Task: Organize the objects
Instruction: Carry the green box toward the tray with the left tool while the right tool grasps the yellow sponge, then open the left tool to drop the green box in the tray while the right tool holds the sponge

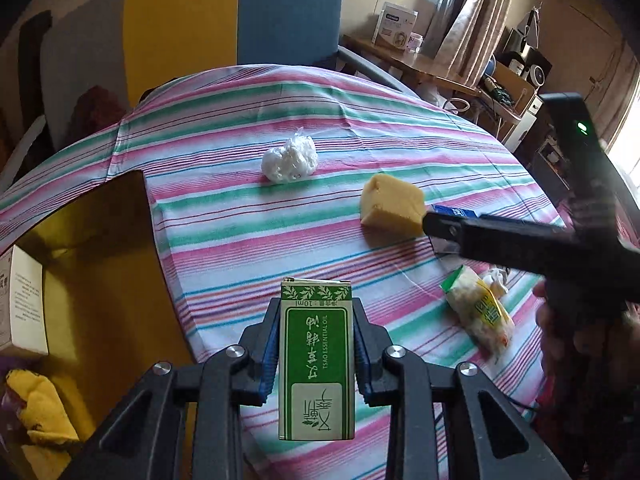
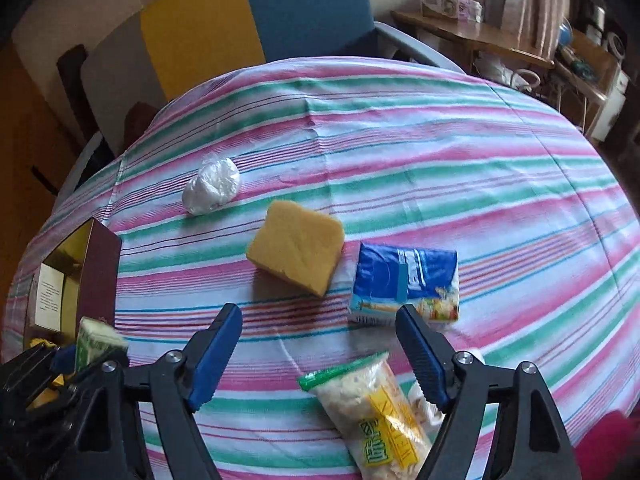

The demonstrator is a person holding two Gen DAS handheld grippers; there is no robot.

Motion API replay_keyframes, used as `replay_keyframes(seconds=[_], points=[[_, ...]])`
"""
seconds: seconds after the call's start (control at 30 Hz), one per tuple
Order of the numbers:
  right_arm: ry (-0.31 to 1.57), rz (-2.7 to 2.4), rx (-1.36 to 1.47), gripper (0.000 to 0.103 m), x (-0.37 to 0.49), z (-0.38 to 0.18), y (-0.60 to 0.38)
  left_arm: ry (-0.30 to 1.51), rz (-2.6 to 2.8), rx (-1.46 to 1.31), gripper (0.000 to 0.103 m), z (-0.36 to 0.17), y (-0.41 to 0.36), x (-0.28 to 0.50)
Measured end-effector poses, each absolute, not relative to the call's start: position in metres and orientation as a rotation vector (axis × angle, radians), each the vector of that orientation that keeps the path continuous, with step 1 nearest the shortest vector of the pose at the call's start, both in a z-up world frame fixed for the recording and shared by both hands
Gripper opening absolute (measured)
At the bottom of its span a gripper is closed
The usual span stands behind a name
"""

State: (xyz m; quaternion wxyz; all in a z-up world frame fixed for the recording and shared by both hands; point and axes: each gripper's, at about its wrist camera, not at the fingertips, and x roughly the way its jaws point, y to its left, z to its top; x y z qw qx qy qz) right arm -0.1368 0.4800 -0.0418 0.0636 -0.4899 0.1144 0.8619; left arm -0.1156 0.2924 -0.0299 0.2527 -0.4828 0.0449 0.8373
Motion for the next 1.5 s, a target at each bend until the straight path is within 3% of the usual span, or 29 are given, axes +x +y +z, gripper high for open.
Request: replay_keyframes(seconds=[0.17,0.33,0.4,0.43,0.63,0.87,1.33,1.5], points=[[0.159,2.639,-1.478,0.088,-0.172,-0.049,0.470,0.078,2.269,-1.294,0.031,-0.026,0.268,-0.098],[0.113,2.643,-1.491,0.088,-0.201,-0.069,0.460,0.050,2.290,-1.248,0.031,-0.010,0.243,-0.085],[0.097,2.620,-1.512,0.085,-0.209,-0.079,0.458,0.021,2.291,-1.256,0.031,-0.008,0.232,-0.085],[0.076,2.600,-1.535,0.070,-0.211,-0.084,0.457,0.007,2.290,-1.255,0.031,-0.007,0.228,-0.086],[0.021,2.598,-1.548,0.060,-0.205,-0.085,0.454,-0.075,2.378,-1.286,0.031,-0.011,0.186,-0.097],[0.064,2.721,-1.535,0.059,-0.198,-0.069,0.434,-0.074,2.513,-1.368,0.031,-0.022,0.132,-0.150],[-0.183,2.763,-1.598,0.059,-0.192,-0.084,0.392,0.030,2.576,-1.471,0.031,-0.063,0.132,-0.242],[-0.175,2.769,-1.600,0.059,-0.193,-0.084,0.392,0.025,2.603,-1.506,0.049,-0.065,0.126,-0.249]])
